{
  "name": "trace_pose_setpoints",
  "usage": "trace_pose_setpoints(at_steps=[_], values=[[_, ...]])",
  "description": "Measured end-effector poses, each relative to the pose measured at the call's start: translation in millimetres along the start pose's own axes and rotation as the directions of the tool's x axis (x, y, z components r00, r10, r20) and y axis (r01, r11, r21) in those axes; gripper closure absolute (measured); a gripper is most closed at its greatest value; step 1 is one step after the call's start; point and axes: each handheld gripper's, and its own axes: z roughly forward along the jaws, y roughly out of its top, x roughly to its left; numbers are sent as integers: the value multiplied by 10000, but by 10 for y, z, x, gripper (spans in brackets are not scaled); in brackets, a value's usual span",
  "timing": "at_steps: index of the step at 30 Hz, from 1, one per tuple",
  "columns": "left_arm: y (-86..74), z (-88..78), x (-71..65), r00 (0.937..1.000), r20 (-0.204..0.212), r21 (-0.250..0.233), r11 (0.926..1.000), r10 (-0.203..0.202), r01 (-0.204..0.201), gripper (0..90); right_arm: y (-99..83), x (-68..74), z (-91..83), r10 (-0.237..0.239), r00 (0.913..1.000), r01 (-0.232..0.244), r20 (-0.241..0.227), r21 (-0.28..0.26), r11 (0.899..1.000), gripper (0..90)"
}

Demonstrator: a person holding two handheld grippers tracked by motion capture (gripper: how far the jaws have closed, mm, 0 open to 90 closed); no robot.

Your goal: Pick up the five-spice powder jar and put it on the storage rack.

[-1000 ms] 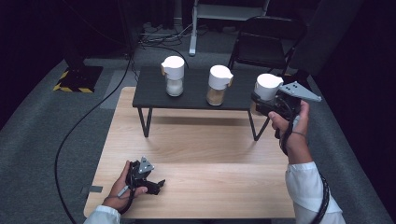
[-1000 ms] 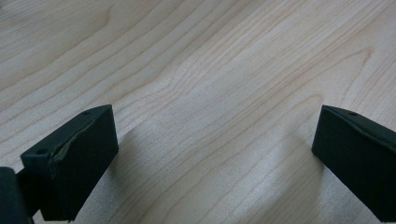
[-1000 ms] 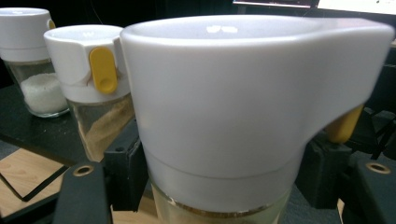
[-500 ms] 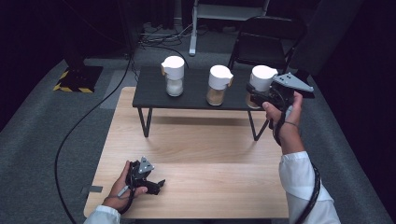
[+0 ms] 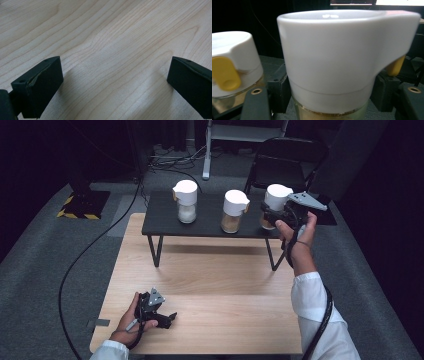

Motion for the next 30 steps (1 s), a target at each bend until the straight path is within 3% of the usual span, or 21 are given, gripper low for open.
trace_pose_setpoints(at_steps=[5,15,30], values=[[-1,1,1,10000,1,-7,10000,8,-8,0,-26,11,88,-101,9998,101,176,25,9999,299],[-1,1,1,10000,0,-9,10000,11,-11,0,-99,-27,216,176,9996,-179,209,140,9997,299],[0,0,0,10000,0,0,10000,-1,1,0,-208,-87,223,336,9994,-336,71,20,9994,283]])
